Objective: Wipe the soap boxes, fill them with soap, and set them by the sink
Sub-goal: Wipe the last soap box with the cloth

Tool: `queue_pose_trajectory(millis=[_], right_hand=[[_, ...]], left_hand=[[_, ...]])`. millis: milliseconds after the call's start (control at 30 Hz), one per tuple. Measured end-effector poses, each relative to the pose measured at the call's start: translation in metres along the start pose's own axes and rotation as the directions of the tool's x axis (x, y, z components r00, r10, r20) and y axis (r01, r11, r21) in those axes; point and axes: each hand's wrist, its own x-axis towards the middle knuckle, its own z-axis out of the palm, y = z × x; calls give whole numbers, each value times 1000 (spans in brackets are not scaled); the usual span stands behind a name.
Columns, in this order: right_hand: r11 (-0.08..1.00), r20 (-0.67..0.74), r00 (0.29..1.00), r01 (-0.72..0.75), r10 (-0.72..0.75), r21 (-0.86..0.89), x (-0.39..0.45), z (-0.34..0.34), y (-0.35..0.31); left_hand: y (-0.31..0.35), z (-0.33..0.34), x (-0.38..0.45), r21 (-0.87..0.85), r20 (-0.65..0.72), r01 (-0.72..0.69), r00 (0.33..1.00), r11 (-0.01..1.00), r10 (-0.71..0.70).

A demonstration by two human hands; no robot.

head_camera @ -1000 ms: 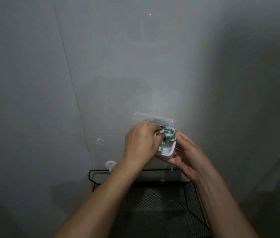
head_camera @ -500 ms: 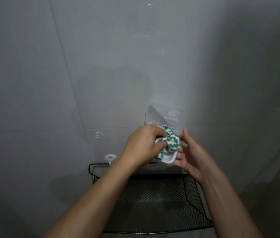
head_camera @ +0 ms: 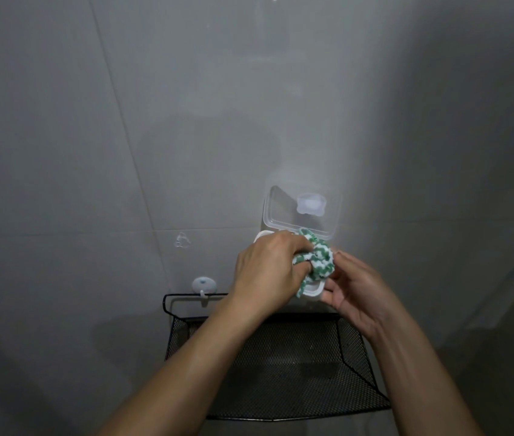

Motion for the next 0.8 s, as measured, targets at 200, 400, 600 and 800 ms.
queue_pose_trajectory(millis=[200, 400, 600, 800], right_hand=[[1000, 18, 1000, -7, 7, -21, -11, -4, 3], [996, -65, 998, -28, 22, -82, -14, -5, 7], [999, -82, 996, -30, 27, -37, -17, -9, 10], [999, -30, 998, -47, 46, -27, -19, -11, 15]], left_hand=[[-7, -7, -9, -66, 262, -135, 954, 989, 148], [-15, -20, -13, 45, 390, -216, 902, 975, 182], [-23, -24, -19, 209, 320, -237, 934, 949, 162], [-1, -2, -35, 123, 289, -183, 947, 975, 141]])
